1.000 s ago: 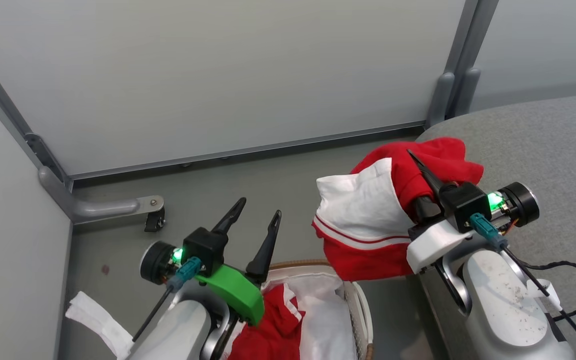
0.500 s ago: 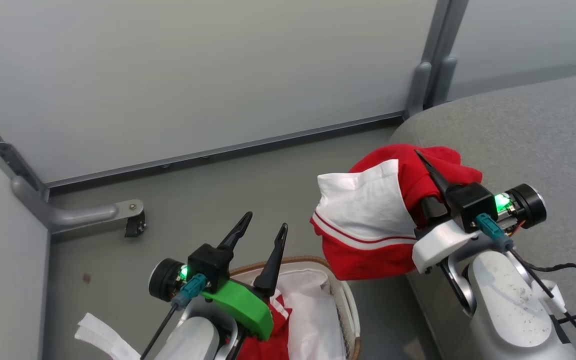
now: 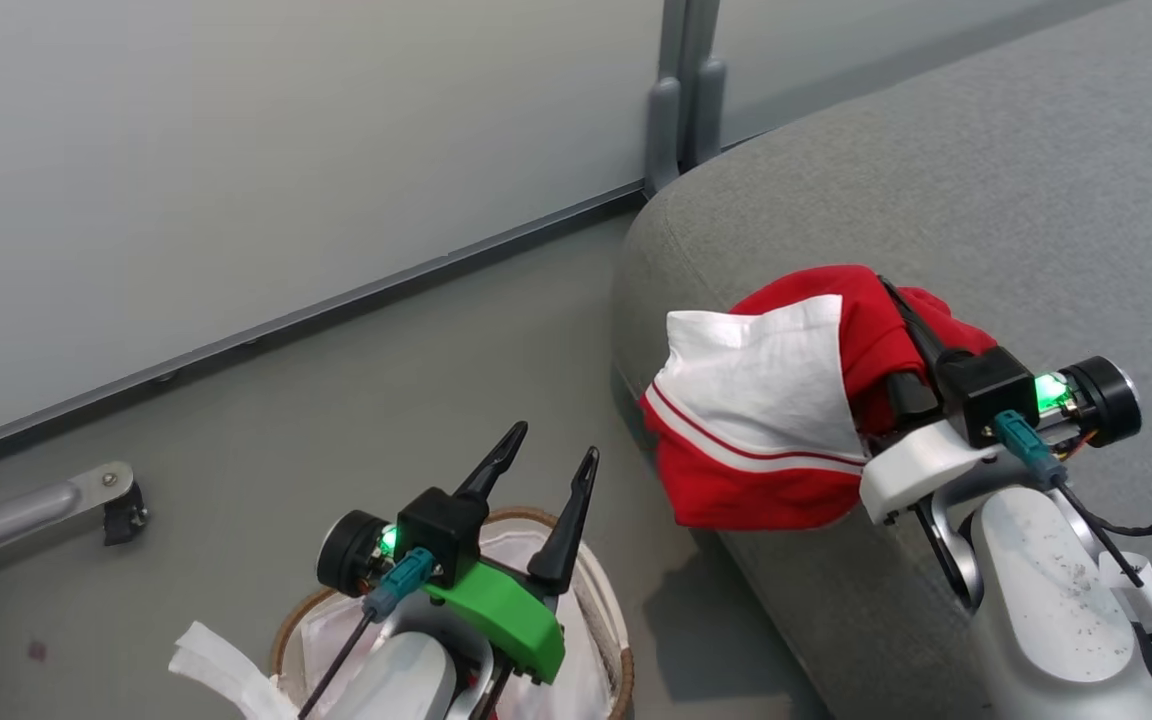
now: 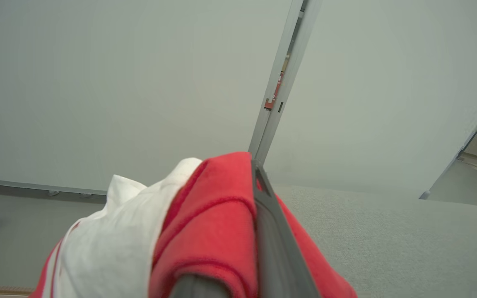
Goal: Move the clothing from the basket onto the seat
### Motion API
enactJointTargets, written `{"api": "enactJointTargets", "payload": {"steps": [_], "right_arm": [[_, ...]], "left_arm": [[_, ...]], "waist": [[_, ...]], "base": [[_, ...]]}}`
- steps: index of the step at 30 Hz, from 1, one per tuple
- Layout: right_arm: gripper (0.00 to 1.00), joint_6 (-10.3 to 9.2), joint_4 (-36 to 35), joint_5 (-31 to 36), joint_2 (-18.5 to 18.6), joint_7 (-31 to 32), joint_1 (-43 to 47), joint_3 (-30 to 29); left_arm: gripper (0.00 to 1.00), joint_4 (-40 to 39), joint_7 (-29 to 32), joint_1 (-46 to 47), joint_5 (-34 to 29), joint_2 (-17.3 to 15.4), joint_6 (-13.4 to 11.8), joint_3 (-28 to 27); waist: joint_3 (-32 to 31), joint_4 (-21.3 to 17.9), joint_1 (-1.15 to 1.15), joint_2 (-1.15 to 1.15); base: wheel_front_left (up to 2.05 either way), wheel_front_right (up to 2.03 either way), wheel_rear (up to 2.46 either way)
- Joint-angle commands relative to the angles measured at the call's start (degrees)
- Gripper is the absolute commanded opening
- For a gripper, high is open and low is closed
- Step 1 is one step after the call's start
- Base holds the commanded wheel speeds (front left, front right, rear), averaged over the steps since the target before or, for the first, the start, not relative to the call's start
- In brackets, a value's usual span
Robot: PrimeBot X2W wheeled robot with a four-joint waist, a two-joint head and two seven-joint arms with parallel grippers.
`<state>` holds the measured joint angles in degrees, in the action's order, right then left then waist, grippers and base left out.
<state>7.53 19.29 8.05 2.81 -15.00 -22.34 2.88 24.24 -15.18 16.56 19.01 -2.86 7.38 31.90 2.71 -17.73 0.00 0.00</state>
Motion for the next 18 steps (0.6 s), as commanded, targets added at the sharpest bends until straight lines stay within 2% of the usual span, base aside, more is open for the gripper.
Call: {"api": "enactJointTargets", "payload": {"steps": [1, 9, 13, 18], "right_arm": [[0.0, -0.08, -0.5, 0.21, 0.14, -0.29, -0.45, -0.5], [0.0, -0.08, -1.93, -0.19, 0.14, -0.29, -0.77, -3.2], [0.0, -0.08, -3.16, 0.82, 0.13, -0.28, -2.2, -5.37], [0.0, -0.08, -4.55, 2.59, 1.54, -0.28, -8.21, -8.58]], "left_arm": [[1.0, 0.03, 0.04, 1.17, -0.07, -0.18, 0.17, 0.08], [1.0, 0.31, 0.05, 2.82, -0.56, -0.2, 0.18, 1.92], [1.0, 0.25, 0.05, 4.46, -0.74, -0.81, 0.19, 3.17], [1.0, -0.4, 0.05, 7.74, -1.36, -1.53, 0.19, 4.72]], "waist": [[2.68, -4.29, 0.0, 0.0], [5.56, -4.54, 0.0, 0.0], [8.49, -2.63, 0.0, 0.0], [14.15, 0.82, 0.0, 0.0]], "base": [[0.0, 0.0, 0.0], [0.0, 0.0, 0.0], [0.0, 0.0, 0.0], [0.0, 0.0, 0.0]]}}
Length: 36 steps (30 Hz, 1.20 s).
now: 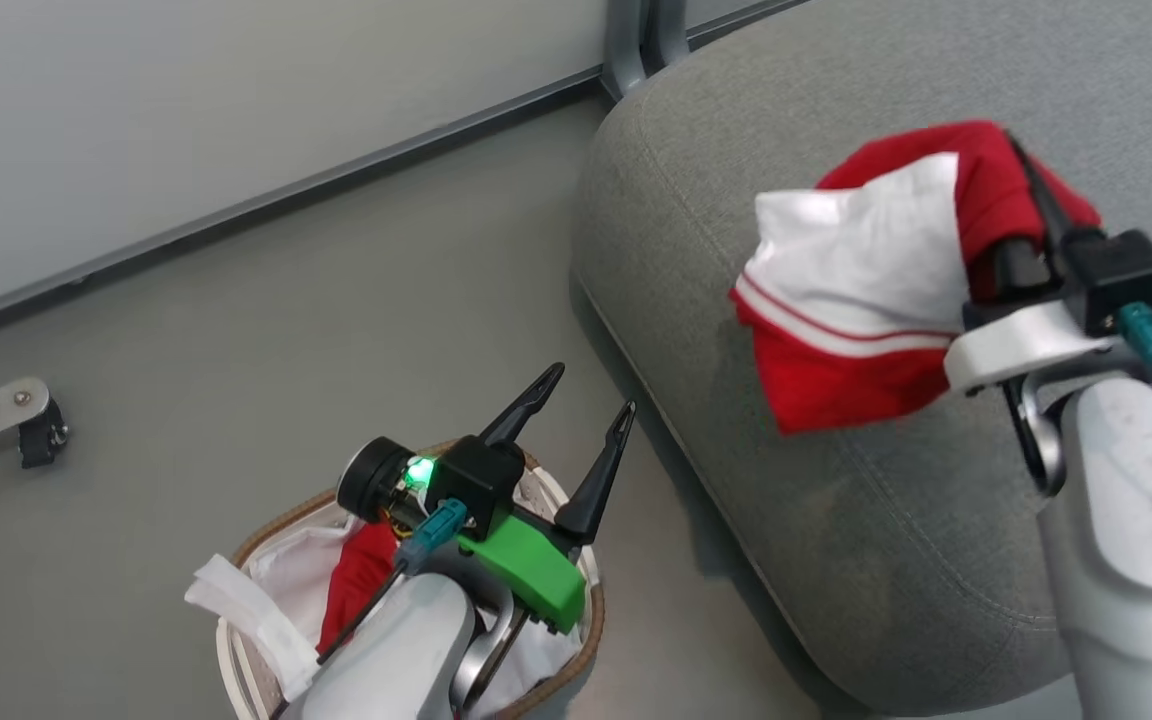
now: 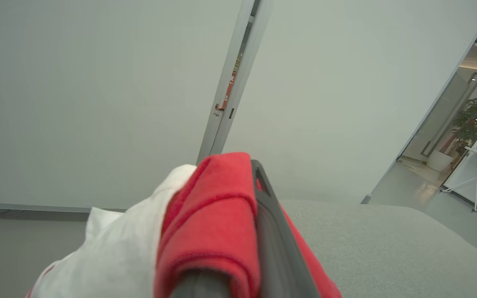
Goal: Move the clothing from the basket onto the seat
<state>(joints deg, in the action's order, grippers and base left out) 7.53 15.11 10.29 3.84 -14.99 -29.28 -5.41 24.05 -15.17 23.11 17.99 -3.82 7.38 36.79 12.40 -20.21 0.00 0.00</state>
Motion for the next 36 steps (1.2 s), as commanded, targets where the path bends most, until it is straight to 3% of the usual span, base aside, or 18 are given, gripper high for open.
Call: {"api": "enactJointTargets", "payload": {"steps": [1, 7, 10, 16, 21, 30, 31, 32, 33, 34, 35, 36], "right_arm": [[0.0, -0.08, -0.29, 0.59, 1.32, -0.29, -3.1, -0.89], [0.0, -0.08, 2.06, 0.97, 7.29, -0.29, -16.05, -5.66], [0.0, -0.08, 6.18, 1.34, 12.05, -0.29, -25.02, -9.24], [0.0, -0.08, 14.01, 2.34, 16.25, -0.29, -33.84, -14.2], [0.0, -0.08, 18.48, 4.71, 17.04, -0.29, -33.89, -16.79], [0.0, -0.08, 20.87, 7.13, 13.88, -0.29, -28.26, -20.52], [0.07, -0.08, 20.55, 7.19, 13.64, -0.29, -27.75, -20.56], [0.33, -0.08, 20.14, 7.29, 13.26, -0.29, -27.14, -20.59], [0.46, -0.08, 19.45, 7.49, 13.04, -0.29, -26.54, -20.58], [0.93, -0.08, 18.89, 7.54, 12.78, -0.29, -26.24, -20.48], [1.0, -0.08, 18.44, 7.52, 12.45, -0.29, -25.72, -20.34], [1.0, -0.08, 17.89, 7.51, 12.08, -0.29, -24.77, -20.26]], "left_arm": [[1.0, -0.38, 0.03, 2.0, -0.41, -0.67, 0.19, 0.1], [1.0, -1.93, 0.04, 7.35, -1.73, -2.16, 0.19, 1.95], [1.0, -3.34, 0.04, 10.7, -2.53, -2.7, 0.19, 2.6], [1.0, -5.05, 0.04, 14.26, -3.46, -2.54, 0.19, 2.74], [1.0, -5.03, 0.04, 15.54, -4.45, -2.16, 0.19, 3.17], [1.0, -4.74, 0.04, 14.06, -4.91, -3.15, 0.2, 1.85], [1.0, -4.67, 0.04, 13.82, -4.92, -3.22, 0.2, 1.71], [1.0, -4.58, 0.04, 13.51, -4.94, -3.33, 0.2, 1.56], [1.0, -4.5, 0.04, 13.33, -4.92, -3.38, 0.2, 1.49], [1.0, -4.44, 0.04, 13.22, -4.88, -3.39, 0.2, 1.48], [1.0, -4.37, 0.04, 13.07, -4.85, -3.43, 0.2, 1.44], [1.0, -4.3, 0.04, 12.79, -4.75, -3.5, 0.2, 1.36]], "waist": [[5.99, 4.15, 0.0, 0.0], [15.62, 8.7, 0.0, 0.0], [21.96, 11.11, 0.0, 0.0], [29.36, 13.21, 0.0, 0.0], [32.2, 14.18, 0.0, 0.0], [32.53, 13.66, 0.0, 0.0], [32.34, 13.49, 0.0, 0.0], [32.04, 13.24, 0.0, 0.0], [31.71, 13.04, 0.0, 0.0], [31.46, 12.9, 0.0, 0.0], [31.12, 12.72, 0.0, 0.0], [30.66, 12.51, 0.0, 0.0]], "base": [[0.0, 0.0, 0.0], [0.0, 0.0, 0.0], [0.0, 0.0, 0.0], [0.0, 0.0, 0.0], [0.0, 0.0, 0.0], [0.0, 0.0, 0.0], [0.0, 0.0, 0.0], [0.0, 0.0, 0.0], [0.0, 0.0, 0.0], [0.0, 0.0, 0.0], [0.0, 0.0, 0.0], [0.0, 0.0, 0.0]]}}
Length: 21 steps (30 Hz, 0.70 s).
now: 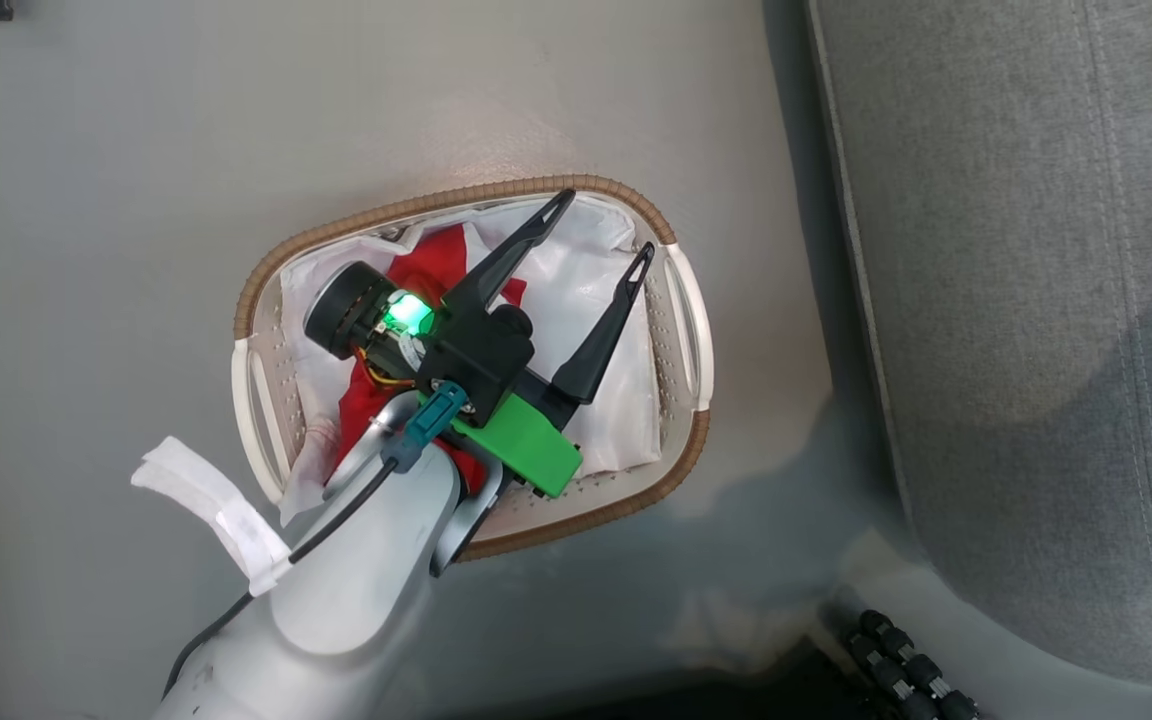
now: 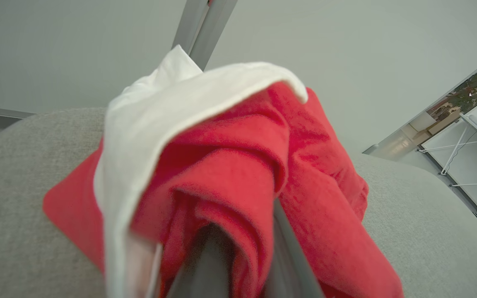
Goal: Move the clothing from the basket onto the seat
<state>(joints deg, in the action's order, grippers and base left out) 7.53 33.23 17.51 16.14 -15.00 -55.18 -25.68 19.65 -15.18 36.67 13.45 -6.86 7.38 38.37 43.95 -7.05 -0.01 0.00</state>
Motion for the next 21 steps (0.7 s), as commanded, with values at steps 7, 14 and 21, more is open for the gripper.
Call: {"api": "enactJointTargets", "payload": {"steps": [7, 14, 21], "right_arm": [[1.0, -0.08, -4.1, -0.91, -1.49, -0.28, 8.09, 1.47], [1.0, -0.08, -6.91, -1.26, -2.41, -0.27, 15.41, 3.62], [1.0, -0.08, -7.49, -2.1, -2.14, -0.28, 18.76, 6.23]], "left_arm": [[1.0, 0.09, 0.04, -2.67, 0.62, -0.3, 0.2, -0.95], [1.0, -0.17, 0.05, -5.63, 2.02, 0.39, 0.2, -3.02], [1.0, -0.39, 0.04, -9.46, 3.75, 1.39, 0.2, -6.33]], "waist": [[-5.23, -1.67, 0.01, 0.0], [-11.41, -2.13, 0.01, 0.0], [-19.43, -1.17, 0.01, 0.0]], "base": [[0.0, 0.0, 0.0], [0.0, 0.0, 0.0], [0.0, 0.0, 0.0]]}}
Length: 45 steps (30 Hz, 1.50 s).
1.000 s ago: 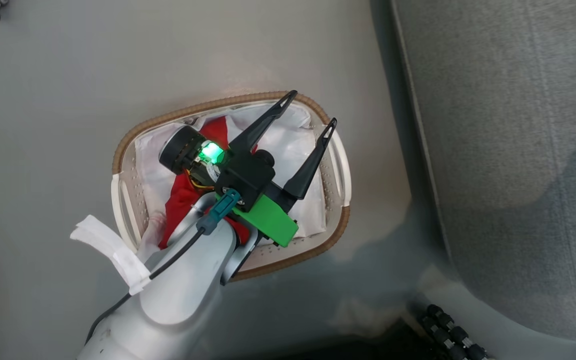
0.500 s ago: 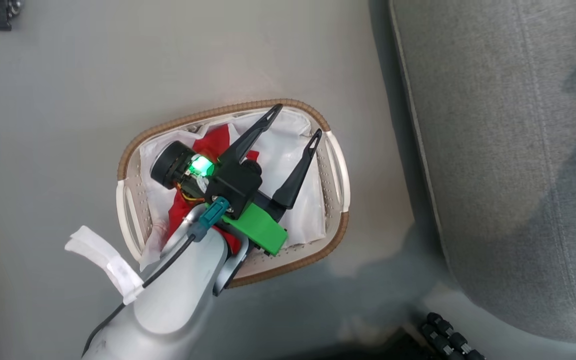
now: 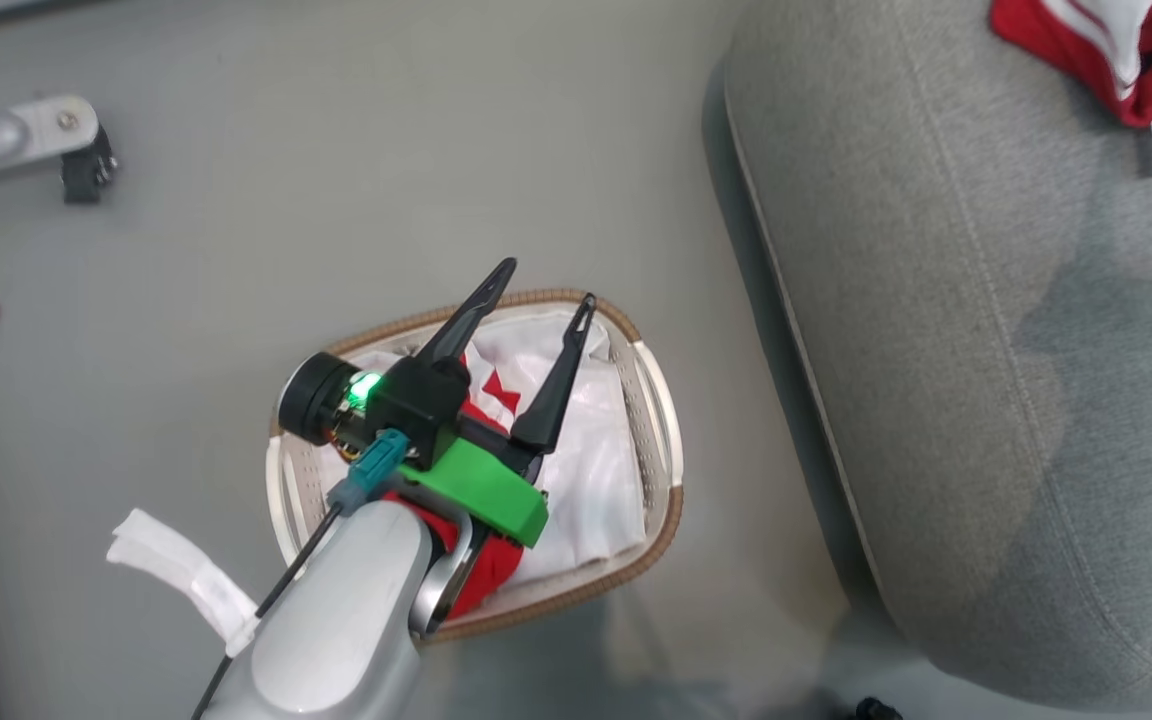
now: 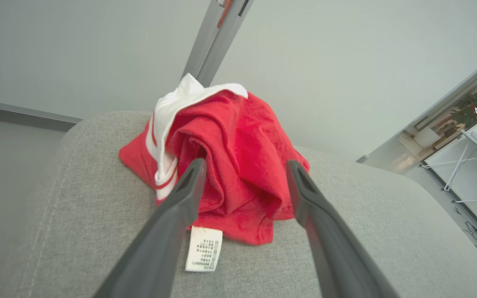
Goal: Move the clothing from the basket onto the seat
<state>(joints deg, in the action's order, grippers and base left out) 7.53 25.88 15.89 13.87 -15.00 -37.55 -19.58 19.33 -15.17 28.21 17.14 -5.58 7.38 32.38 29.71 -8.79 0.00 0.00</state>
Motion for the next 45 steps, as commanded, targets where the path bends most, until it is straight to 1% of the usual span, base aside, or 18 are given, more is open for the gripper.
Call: {"api": "enactJointTargets", "payload": {"steps": [1, 5, 12, 15, 21, 25, 29, 33, 39, 45], "right_arm": [[1.0, -0.08, -0.2, -0.6, 0.16, -0.27, 1.38, 0.59], [1.0, -0.08, -0.15, -1.85, -0.32, -0.28, 3.11, 3.39], [1.0, -0.08, -0.56, -4.72, -3.98, -0.28, 6.71, 8.81], [1.0, -0.08, -1.07, -5.94, -5.81, -0.28, 8.62, 10.74], [1.0, -0.08, -3.21, -8.66, -9.82, -0.28, 14.49, 11.66], [1.0, -0.08, -4.23, -10.22, -10.82, -0.27, 18.77, 13.59], [1.0, -0.08, -4.92, -14.44, -10.81, -0.28, 22.95, 16.84], [1.0, -0.08, -6.01, -17.69, -10.85, -0.27, 27.1, 17.75], [1.0, -0.08, -6.8, -19.01, -10.85, -0.28, 30.73, 19.03], [1.0, -0.08, -7.38, -19.17, -10.88, -0.28, 30.96, 19.01]], "left_arm": [[1.0, -0.11, 0.04, -1.53, 0.27, 0.2, 0.2, -0.9], [1.0, 0.15, 0.04, -4.81, 1.57, 0.9, 0.2, -4.05], [1.0, 0.03, 0.04, -10.77, 2.34, 1.86, 0.2, -10.96], [1.0, -0.03, 0.04, -13.25, 1.6, 2.03, 0.2, -13.9], [1.0, -0.24, 0.04, -18.81, 0.23, 2.28, 0.2, -20.29], [1.0, -0.54, 0.04, -21.81, -0.13, 2.52, 0.2, -23.49], [1.0, -0.89, 0.04, -24.14, -0.12, 2.63, 0.2, -25.32], [1.0, -0.87, 0.03, -25.58, 0.63, 2.66, 0.2, -25.5], [1.0, -0.85, 0.04, -26.83, 2.37, 2.67, 0.2, -25.13], [1.0, -0.59, 0.04, -27.16, 2.87, 2.66, 0.2, -25.73]], "waist": [[-6.25, 0.81, 0.0, 0.0], [-11.62, 2.17, 0.0, 0.0], [-19.07, 4.99, 0.0, 0.0], [-21.19, 6.05, 0.0, 0.0], [-24.25, 7.95, 0.0, 0.0], [-25.29, 9.02, 0.0, 0.0], [-26.27, 9.75, 0.0, 0.0], [-27.33, 10.55, 0.0, 0.0], [-27.81, 10.64, 0.0, 0.0], [-27.92, 10.26, 0.0, 0.0]], "base": [[0.0, 0.0, 0.0], [0.0, 0.0, 0.0], [0.0, 0.0, 0.0], [0.0, 0.0, 0.0], [0.0, 0.0, 0.0], [0.0, 0.0, 0.0], [0.0, 0.0, 0.0], [0.0, 0.0, 0.0], [0.0, 0.0, 0.0], [0.0, 0.0, 0.0]]}}
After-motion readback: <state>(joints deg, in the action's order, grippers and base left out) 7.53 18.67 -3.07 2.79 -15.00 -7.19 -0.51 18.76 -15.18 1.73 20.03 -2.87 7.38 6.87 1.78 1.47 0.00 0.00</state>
